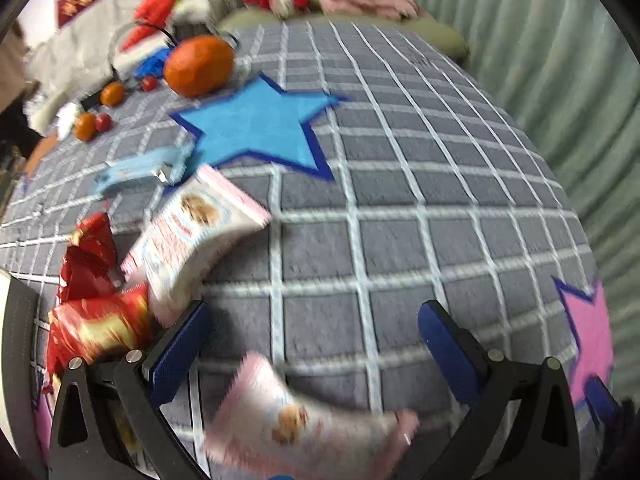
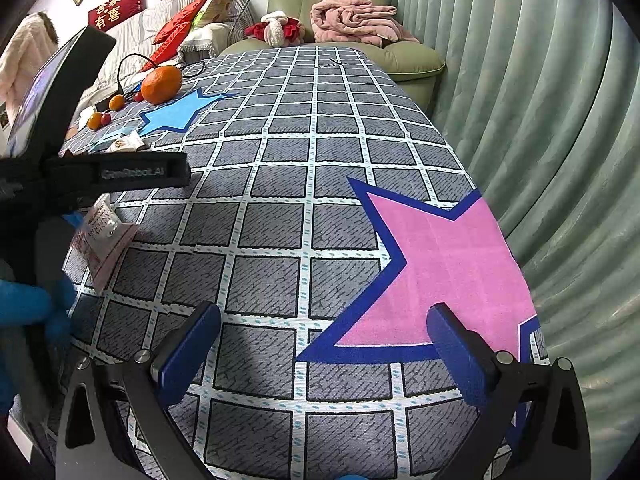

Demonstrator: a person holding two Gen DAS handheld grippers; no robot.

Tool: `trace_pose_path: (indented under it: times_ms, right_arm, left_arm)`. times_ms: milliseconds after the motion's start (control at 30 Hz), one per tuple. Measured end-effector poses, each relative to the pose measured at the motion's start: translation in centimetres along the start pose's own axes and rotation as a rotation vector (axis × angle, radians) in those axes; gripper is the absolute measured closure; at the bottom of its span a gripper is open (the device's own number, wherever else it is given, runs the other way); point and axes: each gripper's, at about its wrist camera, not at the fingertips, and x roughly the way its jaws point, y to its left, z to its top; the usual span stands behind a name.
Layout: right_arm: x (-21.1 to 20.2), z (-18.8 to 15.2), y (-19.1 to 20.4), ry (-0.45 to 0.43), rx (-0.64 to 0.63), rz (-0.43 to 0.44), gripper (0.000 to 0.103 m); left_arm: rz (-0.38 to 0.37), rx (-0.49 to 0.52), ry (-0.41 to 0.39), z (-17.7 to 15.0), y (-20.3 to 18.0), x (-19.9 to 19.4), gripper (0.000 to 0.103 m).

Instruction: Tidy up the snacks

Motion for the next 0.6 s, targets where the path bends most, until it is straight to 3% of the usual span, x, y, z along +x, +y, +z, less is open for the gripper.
trace_pose_path:
  times_ms: [33,100,200,267,367,433,500,600]
  right_arm:
    - [0.0,0.0,0.0,0.000,0.000,0.000,0.000]
    - [0.0,0.0,0.0,0.000,0.000,0.000,0.000]
    - [0.0,0.0,0.0,0.000,0.000,0.000,0.000]
    - [0.0,0.1,0.0,0.000,0.000,0.000,0.000]
    - [0.0,0.0,0.0,0.000,0.000,0.000,0.000]
    - [0.0,0.0,0.0,-0.001,0.000,0.000,0.000]
    - [0.0,0.1,0.0,-0.001,0.000,0.000,0.000]
    - [0.0,0.1,0.0,-0.001,0.000,0.000,0.000]
  left_arm:
    - [-0.051,0.010,0.003,-0.3,0.3,-0.9,0.000]
    - [-0.083,0.031,-0.067,-1.0,0.7,-2.4,0.000]
    - [-0.063,0.083,-0.179,-3.3,2.3,-5.7,0.000]
    - [-0.040,0.101,-0.199,-4.6,3.7,-7.3,0.000]
    - [0.038,0.128,-0.178,-6.3,6.7,-8.0,0.000]
    - [0.044,0.114,-0.133,-7.1,8.8,-8.0,0.000]
    - [0.042,0.090,-0.087,-7.6,10.5,-7.3,0.000]
    - [-0.028,0.047,-0.052,-8.7,11.6,-6.6,0.000]
